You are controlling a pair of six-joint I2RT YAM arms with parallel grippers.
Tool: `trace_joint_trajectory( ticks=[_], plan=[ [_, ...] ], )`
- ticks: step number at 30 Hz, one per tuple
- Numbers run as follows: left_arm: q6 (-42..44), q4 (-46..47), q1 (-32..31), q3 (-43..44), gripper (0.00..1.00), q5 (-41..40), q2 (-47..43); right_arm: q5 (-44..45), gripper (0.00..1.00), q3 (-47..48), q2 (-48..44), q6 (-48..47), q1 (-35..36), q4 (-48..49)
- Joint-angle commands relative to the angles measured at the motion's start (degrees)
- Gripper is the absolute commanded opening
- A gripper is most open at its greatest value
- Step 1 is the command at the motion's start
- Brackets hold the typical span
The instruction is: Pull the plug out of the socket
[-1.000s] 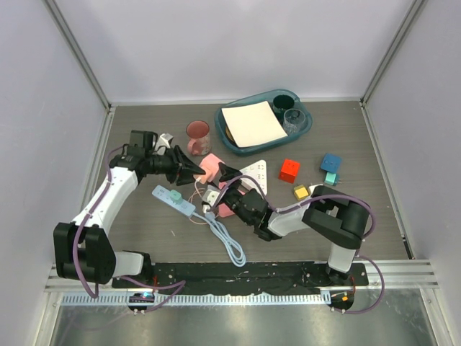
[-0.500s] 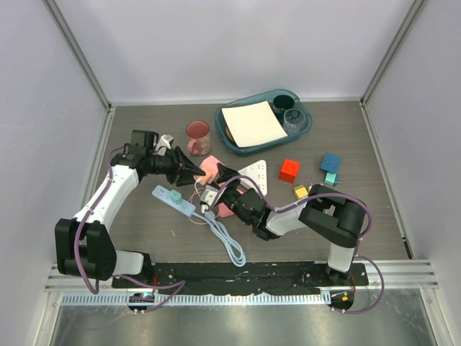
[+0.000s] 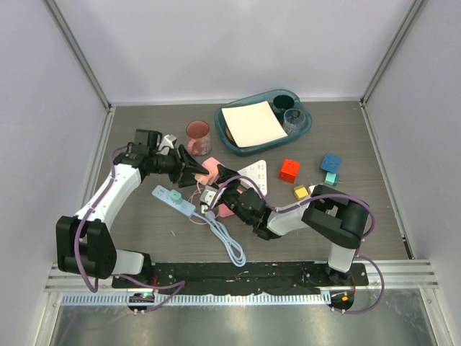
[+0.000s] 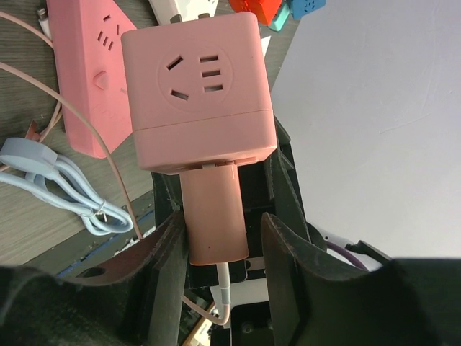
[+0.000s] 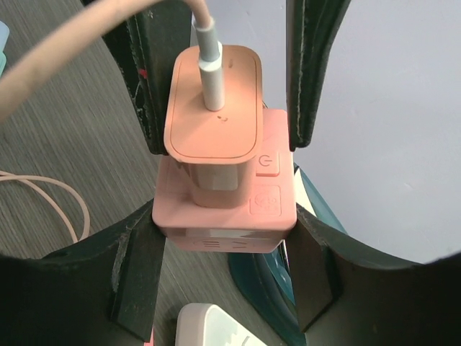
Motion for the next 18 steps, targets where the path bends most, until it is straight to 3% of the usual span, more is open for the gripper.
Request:
trace_joint_trajectory(
  ticks=[1, 11, 12, 13, 15, 16, 18],
  plan=[
    [-0.4, 2.9, -1.0, 2.6, 0.46, 2.4, 0.1, -3.3, 0.01, 0.7, -2.9, 0.4, 1.4, 3.2],
    [3.7, -1.6, -1.0, 3.7, 0.47, 0.2, 2.3, 1.8, 0.01, 0.5, -1.6, -8.5, 3.4, 6.2],
    [3.8, -1.4, -1.0, 3.4, 0.43, 0.4, 2.5, 1.8, 0.01, 0.6, -1.7, -8.4, 3.5, 5.8],
    [3.7, -1.1, -1.0, 3.2, 0.30, 0.5, 2.5, 1.6, 0.01, 0.7, -1.9, -8.0, 3.5, 5.4],
    [3.5, -0.1, -1.0, 2.8, 0.15, -0.1, 1.8, 1.6, 0.01, 0.7, -1.8, -7.6, 3.5, 4.9],
    [3.4, 0.1, -1.0, 2.8, 0.00, -0.4, 1.7, 2.1, 0.01, 0.7, -1.5, -7.6, 3.5, 4.8],
    [3.4, 0.1, -1.0, 2.8, 0.00, -0.3, 1.6, 3.2, 0.01, 0.7, -0.4, -7.9, 3.3, 6.3]
  ],
)
